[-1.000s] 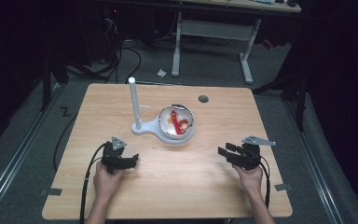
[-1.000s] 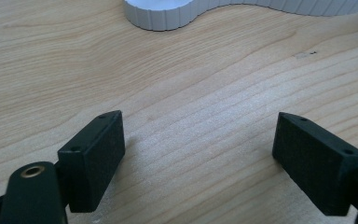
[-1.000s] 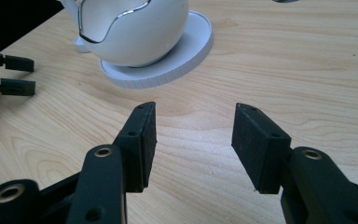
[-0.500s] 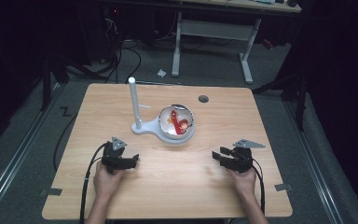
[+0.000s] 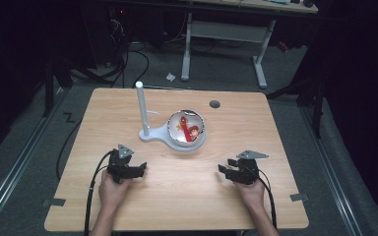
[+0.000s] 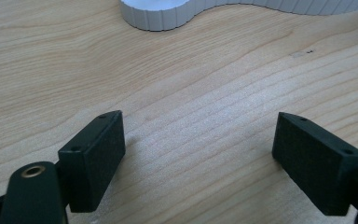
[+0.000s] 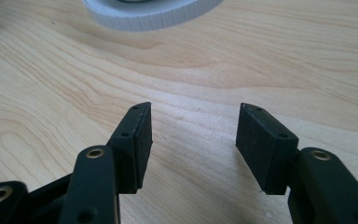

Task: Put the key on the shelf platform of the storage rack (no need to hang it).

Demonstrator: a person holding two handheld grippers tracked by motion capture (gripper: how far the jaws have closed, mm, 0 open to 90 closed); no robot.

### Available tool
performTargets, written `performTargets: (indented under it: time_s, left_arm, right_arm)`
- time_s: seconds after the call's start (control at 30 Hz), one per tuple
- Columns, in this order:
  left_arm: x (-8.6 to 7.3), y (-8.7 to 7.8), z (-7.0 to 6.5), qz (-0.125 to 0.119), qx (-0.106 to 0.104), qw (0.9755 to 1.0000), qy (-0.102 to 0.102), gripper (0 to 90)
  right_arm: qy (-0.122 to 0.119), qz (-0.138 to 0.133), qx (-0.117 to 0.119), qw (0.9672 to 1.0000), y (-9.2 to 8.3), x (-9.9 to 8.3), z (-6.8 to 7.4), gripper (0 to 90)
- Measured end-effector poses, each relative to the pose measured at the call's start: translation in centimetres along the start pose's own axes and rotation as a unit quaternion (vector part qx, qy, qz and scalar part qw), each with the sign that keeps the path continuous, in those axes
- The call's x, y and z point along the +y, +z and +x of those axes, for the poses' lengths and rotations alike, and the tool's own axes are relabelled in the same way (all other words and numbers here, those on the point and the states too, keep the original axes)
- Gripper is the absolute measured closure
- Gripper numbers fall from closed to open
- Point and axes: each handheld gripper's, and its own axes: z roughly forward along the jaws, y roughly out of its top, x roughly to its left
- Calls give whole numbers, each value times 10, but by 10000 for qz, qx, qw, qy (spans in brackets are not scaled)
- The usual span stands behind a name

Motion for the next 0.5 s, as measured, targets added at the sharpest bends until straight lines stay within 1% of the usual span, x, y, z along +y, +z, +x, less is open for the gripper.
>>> performTargets:
  time_s: [0.1, 0.17, 0.23, 0.3, 0.33, 0.37, 0.4, 0.5]
  left_arm:
    - [0, 0, 0, 1, -1, 10000, -3, 173]
    - [0, 0, 0, 9, -2, 10000, 1, 173]
    - [0, 0, 0, 13, 0, 10000, 0, 173]
    - [0, 0, 0, 13, 0, 10000, -1, 173]
    - [0, 0, 0, 13, 0, 10000, -2, 173]
    - [0, 0, 0, 13, 0, 10000, -2, 173]
    - [0, 0, 0, 13, 0, 10000, -1, 173]
    - [0, 0, 0, 11, 1, 10000, -1, 173]
  right_arm:
    - [-81, 61, -27, 9999, 4, -1, 3, 447]
    - [-158, 77, -123, 9998, 7, -2, 5, 440]
    - [-315, 118, -260, 9991, 8, -2, 9, 434]
    - [-629, 172, -455, 9968, 10, -1, 15, 417]
    - [-742, 192, -519, 9957, 11, -2, 18, 418]
    - [-758, 197, -485, 9957, 11, -2, 18, 418]
    - [-717, 201, -447, 9962, 11, -1, 17, 418]
    - [-734, 202, -458, 9960, 11, -1, 17, 418]
